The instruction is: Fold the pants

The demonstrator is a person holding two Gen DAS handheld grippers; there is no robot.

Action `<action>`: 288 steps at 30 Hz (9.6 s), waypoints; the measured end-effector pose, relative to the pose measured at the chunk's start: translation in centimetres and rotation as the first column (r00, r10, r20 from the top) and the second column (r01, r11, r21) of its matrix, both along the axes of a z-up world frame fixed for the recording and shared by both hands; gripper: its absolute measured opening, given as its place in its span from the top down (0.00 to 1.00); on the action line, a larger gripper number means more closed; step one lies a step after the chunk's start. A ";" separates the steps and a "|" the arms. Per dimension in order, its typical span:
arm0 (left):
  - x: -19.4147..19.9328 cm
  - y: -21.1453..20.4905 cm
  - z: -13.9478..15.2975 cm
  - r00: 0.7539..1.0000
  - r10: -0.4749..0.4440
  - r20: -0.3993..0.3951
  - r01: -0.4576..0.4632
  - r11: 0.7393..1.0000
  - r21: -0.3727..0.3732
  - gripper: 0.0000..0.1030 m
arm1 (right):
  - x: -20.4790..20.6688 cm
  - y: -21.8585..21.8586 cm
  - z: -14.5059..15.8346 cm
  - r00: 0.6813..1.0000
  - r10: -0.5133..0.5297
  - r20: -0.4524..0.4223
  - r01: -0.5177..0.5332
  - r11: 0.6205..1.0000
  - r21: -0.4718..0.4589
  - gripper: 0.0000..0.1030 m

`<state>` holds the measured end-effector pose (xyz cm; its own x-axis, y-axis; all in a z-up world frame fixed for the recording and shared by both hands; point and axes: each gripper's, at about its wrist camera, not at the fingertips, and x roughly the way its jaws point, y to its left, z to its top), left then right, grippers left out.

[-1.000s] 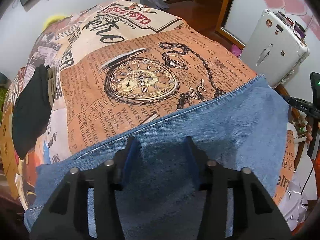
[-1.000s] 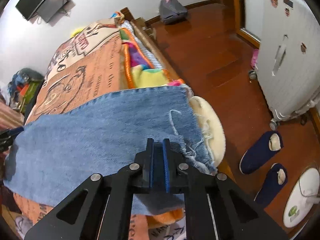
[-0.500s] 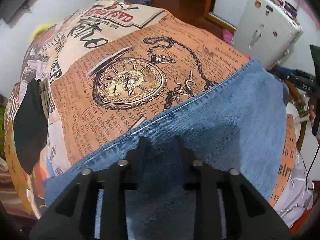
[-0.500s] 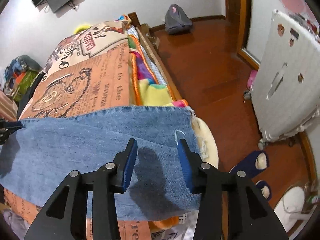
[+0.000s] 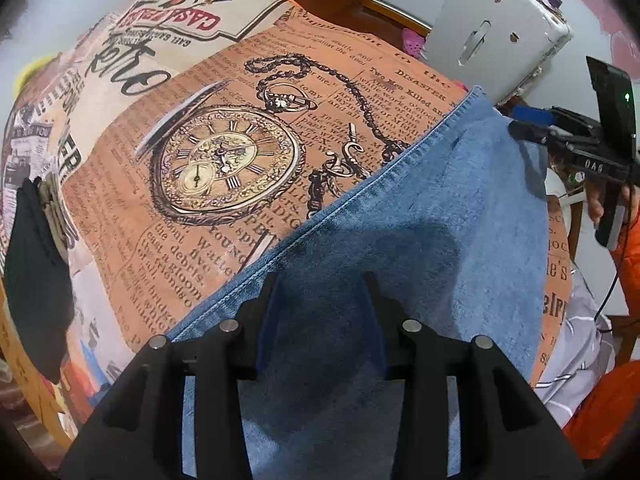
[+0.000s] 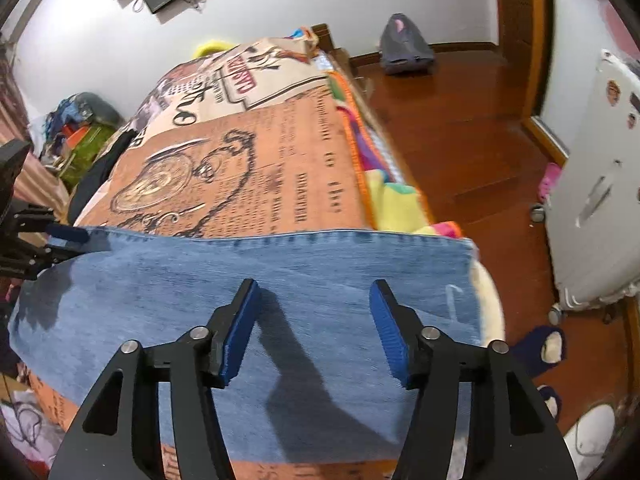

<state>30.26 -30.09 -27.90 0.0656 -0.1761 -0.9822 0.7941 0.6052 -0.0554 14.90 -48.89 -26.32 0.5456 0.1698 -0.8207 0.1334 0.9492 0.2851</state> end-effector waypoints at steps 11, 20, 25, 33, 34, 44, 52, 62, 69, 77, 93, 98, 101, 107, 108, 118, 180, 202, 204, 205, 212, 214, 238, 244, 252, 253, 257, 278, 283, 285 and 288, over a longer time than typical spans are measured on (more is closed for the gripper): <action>-1.4 -1.4 -0.4 0.999 0.005 0.038 -0.003 0.999 -0.032 0.71 | 2.7 3.3 -0.9 0.980 0.190 -0.052 -0.193 0.980 -0.052 0.48; -2.4 -1.6 0.1 0.995 0.078 0.065 -0.074 0.996 -0.048 0.80 | -0.6 4.1 -1.1 0.980 0.186 -0.067 -0.188 0.982 -0.031 0.89; -2.8 -2.2 1.2 0.993 0.104 0.059 -0.099 0.992 -0.081 0.80 | -2.5 4.8 -1.2 0.987 0.148 -0.054 -0.150 0.988 -0.023 0.88; -4.9 -5.4 0.3 0.996 0.078 0.039 -0.074 0.993 -0.096 0.78 | -5.9 0.8 0.8 1.000 0.008 -0.027 -0.009 0.999 -0.033 0.76; -5.2 -5.6 -0.1 0.996 0.074 0.042 -0.070 0.994 -0.086 0.78 | -6.4 0.1 1.0 1.000 -0.022 -0.020 0.021 0.999 -0.044 0.68; -5.6 -5.3 -1.1 0.994 0.104 0.046 -0.099 0.991 -0.089 0.77 | -6.4 -7.2 -1.2 0.976 -0.211 -0.048 0.206 0.975 -0.086 0.60; -6.0 -5.5 -1.3 0.993 0.092 0.077 -0.086 0.993 -0.081 0.76 | -3.9 -7.4 -3.8 0.984 -0.141 -0.106 0.138 0.990 -0.040 0.60; -5.4 -5.7 -1.9 0.991 0.115 0.071 -0.108 0.990 -0.096 0.72 | -4.7 -7.7 -4.3 0.989 -0.097 -0.110 0.109 0.987 0.114 0.60; -5.5 -5.7 -1.9 0.990 0.118 0.079 -0.110 0.989 -0.099 0.72 | -3.6 -8.0 -5.7 0.988 -0.106 -0.114 0.126 0.976 0.178 0.59; -5.6 -5.7 -1.8 0.988 0.129 0.085 -0.120 0.987 -0.105 0.72 | -3.0 -6.7 -4.7 0.989 -0.113 -0.096 0.119 0.992 0.052 0.80; -3.9 -4.2 1.2 0.966 0.229 0.124 -0.213 0.969 -0.128 0.71 | -4.4 -7.9 4.0 0.967 -0.173 0.186 0.178 0.984 -0.007 0.89; -3.6 -3.3 2.8 0.950 0.268 0.159 -0.242 0.956 -0.162 0.59 | -3.0 -6.2 3.6 0.969 -0.153 0.196 0.181 0.974 -0.132 0.90; -3.6 -3.2 3.0 0.944 0.271 0.188 -0.245 0.958 -0.153 0.54 | -1.9 -6.3 1.3 0.978 -0.152 0.142 0.176 0.970 -0.171 0.90; -3.3 -1.5 2.9 0.935 0.294 0.198 -0.275 0.954 -0.118 0.54 | -0.6 -5.4 -3.7 0.990 -0.141 0.026 0.143 0.963 -0.227 0.90; -3.3 -1.0 3.0 0.931 0.303 0.204 -0.284 0.952 -0.118 0.54 | -0.8 -5.3 -3.8 0.990 -0.137 0.023 0.139 0.961 -0.238 0.90; -1.6 9.5 6.6 0.810 0.532 0.246 -0.491 0.845 -0.210 0.47 | -1.8 -4.4 0.1 0.992 -0.129 0.011 0.124 0.922 -0.368 0.84; -6.4 53.1 2.1 0.336 0.942 0.023 -0.861 0.317 -0.397 0.98 | 13.9 42.6 5.3 0.683 0.730 -0.022 -0.710 0.656 -0.257 0.87; -7.5 55.7 4.2 0.341 0.934 0.106 -0.877 0.357 -0.321 0.70 | 14.2 38.5 8.8 0.774 0.633 0.020 -0.617 0.761 -0.198 0.61; -9.2 56.0 4.9 0.335 0.936 0.108 -0.876 0.352 -0.329 0.68 | 12.7 37.3 10.2 0.790 0.611 0.052 -0.589 0.779 -0.213 0.57; -10.1 56.1 5.1 0.334 0.936 0.110 -0.876 0.352 -0.331 0.67 | 12.0 36.8 10.7 0.795 0.603 0.066 -0.578 0.786 -0.220 0.55; -16.1 54.9 3.6 0.379 0.918 0.117 -0.859 0.396 -0.326 0.60 | 7.3 32.9 11.9 0.846 0.523 0.100 -0.488 0.837 -0.249 0.50; -17.4 54.1 2.5 0.401 0.910 0.105 -0.854 0.413 -0.317 0.60 | 6.1 31.9 11.8 0.864 0.493 0.102 -0.458 0.853 -0.249 0.50; -18.5 48.2 -0.5 0.392 0.902 0.182 -0.822 0.432 -0.371 0.60 | -0.9 20.6 5.9 0.991 0.129 0.032 -0.120 0.974 -0.194 0.50; -16.7 48.9 -2.1 0.400 0.912 0.090 -0.840 0.404 -0.362 0.60 | -0.6 20.9 4.4 0.991 0.137 0.007 -0.134 0.974 -0.183 0.50; -15.9 48.7 -2.1 0.303 0.942 0.147 -0.868 0.336 -0.365 0.80 | -0.7 19.7 3.4 0.995 0.103 0.009 -0.101 0.988 -0.118 0.44; -16.0 48.9 -1.6 0.277 0.943 0.186 -0.872 0.328 -0.363 0.84 | -0.8 19.6 3.4 0.995 0.098 0.009 -0.096 0.989 -0.116 0.44; -16.6 50.0 -0.2 0.255 0.937 0.239 -0.864 0.331 -0.379 0.85 | -1.1 19.0 3.2 0.996 0.086 0.008 -0.084 0.991 -0.103 0.44; -19.7 52.0 4.0 0.277 0.934 0.226 -0.857 0.347 -0.381 0.80 | -1.4 17.3 4.1 0.997 0.061 0.050 -0.055 0.991 -0.122 0.44; -17.0 48.3 4.9 0.377 0.909 0.179 -0.795 0.417 -0.440 0.60 | -1.2 16.1 5.4 0.994 0.048 0.099 -0.036 0.993 -0.113 0.42; -15.8 47.0 3.6 0.405 0.898 0.174 -0.799 0.440 -0.409 0.59 | -0.9 15.8 4.4 0.996 0.057 0.068 -0.049 0.992 -0.113 0.42; -15.0 46.2 0.0 0.428 0.883 0.192 -0.833 0.468 -0.296 0.57 | -1.2 15.3 1.6 0.997 0.073 -0.015 -0.074 0.992 -0.102 0.42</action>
